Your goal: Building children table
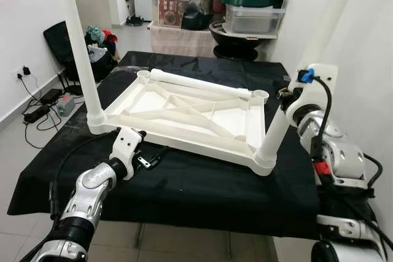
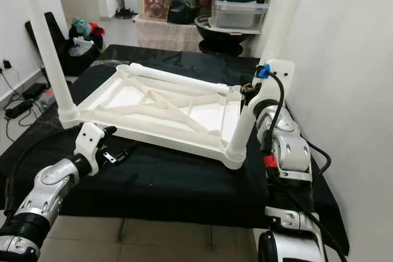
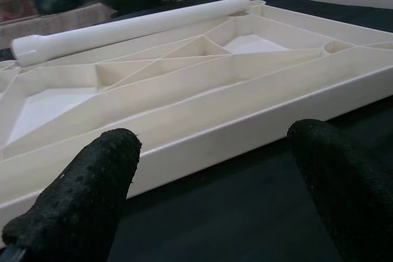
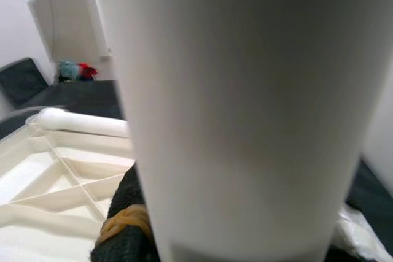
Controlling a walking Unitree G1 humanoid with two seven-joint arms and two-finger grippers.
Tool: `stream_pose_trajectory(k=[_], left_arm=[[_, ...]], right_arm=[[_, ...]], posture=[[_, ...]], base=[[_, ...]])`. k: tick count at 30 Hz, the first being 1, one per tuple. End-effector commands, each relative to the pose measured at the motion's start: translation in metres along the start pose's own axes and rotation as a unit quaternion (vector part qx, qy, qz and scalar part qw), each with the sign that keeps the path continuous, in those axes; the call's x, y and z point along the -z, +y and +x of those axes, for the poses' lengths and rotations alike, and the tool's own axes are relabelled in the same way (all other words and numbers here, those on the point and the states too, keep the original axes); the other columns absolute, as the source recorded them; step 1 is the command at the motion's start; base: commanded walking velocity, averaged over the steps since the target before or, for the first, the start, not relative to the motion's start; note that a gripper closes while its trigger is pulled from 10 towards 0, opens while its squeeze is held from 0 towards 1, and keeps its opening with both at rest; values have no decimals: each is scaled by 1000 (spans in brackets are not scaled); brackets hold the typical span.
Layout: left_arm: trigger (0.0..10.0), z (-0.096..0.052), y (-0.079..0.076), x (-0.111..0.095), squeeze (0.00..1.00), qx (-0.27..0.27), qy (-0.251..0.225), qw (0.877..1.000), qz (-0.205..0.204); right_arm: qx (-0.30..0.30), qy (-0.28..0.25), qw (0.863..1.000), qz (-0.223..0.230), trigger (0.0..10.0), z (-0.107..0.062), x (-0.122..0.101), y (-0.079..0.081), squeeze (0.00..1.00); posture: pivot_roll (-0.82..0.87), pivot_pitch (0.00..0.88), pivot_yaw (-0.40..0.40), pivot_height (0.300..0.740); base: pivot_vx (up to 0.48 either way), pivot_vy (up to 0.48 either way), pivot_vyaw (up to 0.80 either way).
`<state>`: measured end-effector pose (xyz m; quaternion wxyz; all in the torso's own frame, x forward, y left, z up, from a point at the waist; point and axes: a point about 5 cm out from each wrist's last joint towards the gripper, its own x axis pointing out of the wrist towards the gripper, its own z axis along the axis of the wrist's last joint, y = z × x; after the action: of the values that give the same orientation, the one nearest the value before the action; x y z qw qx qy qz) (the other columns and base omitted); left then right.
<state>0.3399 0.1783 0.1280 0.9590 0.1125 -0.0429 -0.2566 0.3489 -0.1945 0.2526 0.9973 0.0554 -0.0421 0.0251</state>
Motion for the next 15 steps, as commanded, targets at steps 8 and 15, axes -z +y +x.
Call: stream_pose_trajectory(k=[8,15], left_arm=[[10000,5,-5,-1,0,15,-3,1000,-6],[10000,4,-5,-1,0,19,-2,1000,-6]], right_arm=[[-366,-7,930,26,10000,-20,-19,49,0],[-498,35,867,-1,0,-36,-18,31,0]], posture=[[49,0,-49,740],[62,0,-63,740]], base=[[0,0,0],[0,0,0]])
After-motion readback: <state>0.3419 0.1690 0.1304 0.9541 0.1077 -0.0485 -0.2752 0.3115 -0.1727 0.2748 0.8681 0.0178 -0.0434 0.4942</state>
